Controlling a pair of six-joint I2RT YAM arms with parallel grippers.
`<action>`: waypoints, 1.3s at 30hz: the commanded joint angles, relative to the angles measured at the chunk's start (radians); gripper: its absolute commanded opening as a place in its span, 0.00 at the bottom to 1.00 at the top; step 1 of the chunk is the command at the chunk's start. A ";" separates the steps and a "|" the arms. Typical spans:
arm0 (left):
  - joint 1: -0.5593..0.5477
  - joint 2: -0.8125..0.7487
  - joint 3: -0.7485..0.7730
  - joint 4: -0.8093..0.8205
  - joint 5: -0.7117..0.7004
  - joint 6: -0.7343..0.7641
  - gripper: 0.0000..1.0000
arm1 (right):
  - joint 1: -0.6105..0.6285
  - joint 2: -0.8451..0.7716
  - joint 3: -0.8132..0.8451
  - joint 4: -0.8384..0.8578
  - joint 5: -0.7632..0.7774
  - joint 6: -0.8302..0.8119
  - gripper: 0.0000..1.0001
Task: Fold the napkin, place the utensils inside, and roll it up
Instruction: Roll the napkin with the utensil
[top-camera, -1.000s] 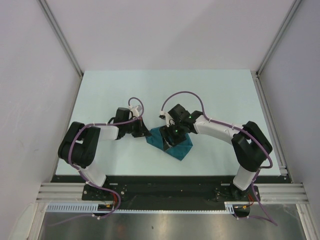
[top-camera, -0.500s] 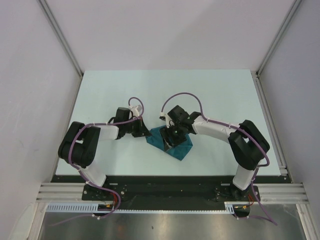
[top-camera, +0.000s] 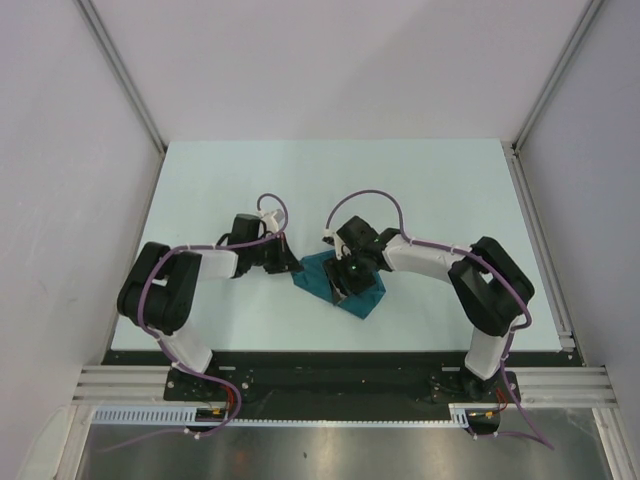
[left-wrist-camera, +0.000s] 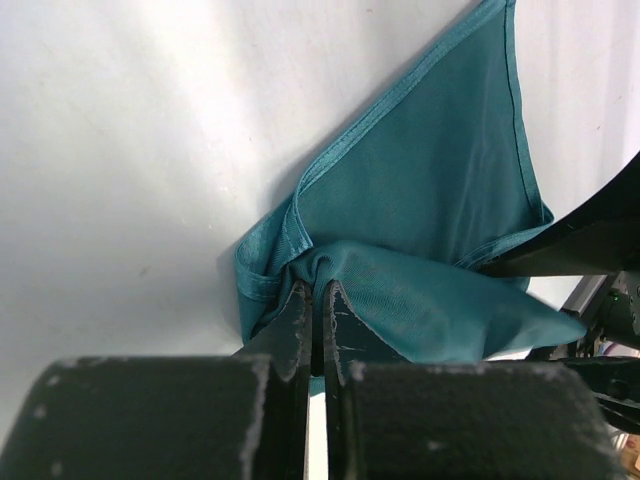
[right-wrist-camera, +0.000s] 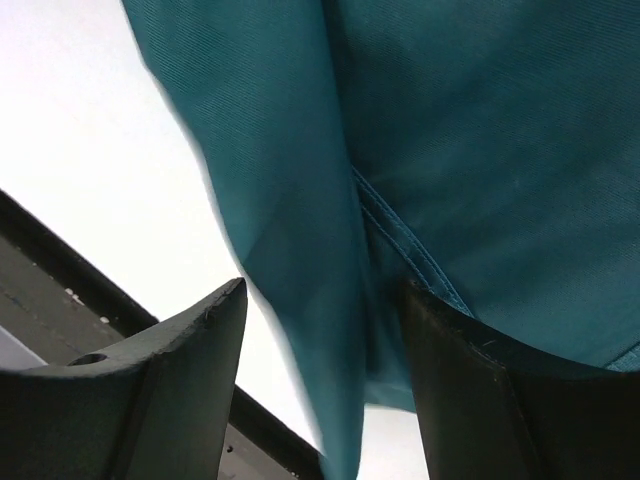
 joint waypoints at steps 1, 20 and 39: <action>0.010 0.053 0.021 -0.027 -0.095 0.057 0.00 | 0.016 -0.014 0.009 -0.021 0.055 -0.027 0.67; 0.010 0.055 0.035 -0.038 -0.095 0.055 0.00 | 0.363 -0.132 -0.040 0.309 0.675 -0.348 0.73; 0.010 0.050 0.034 -0.038 -0.095 0.053 0.00 | 0.250 -0.083 -0.075 0.229 0.471 -0.224 0.71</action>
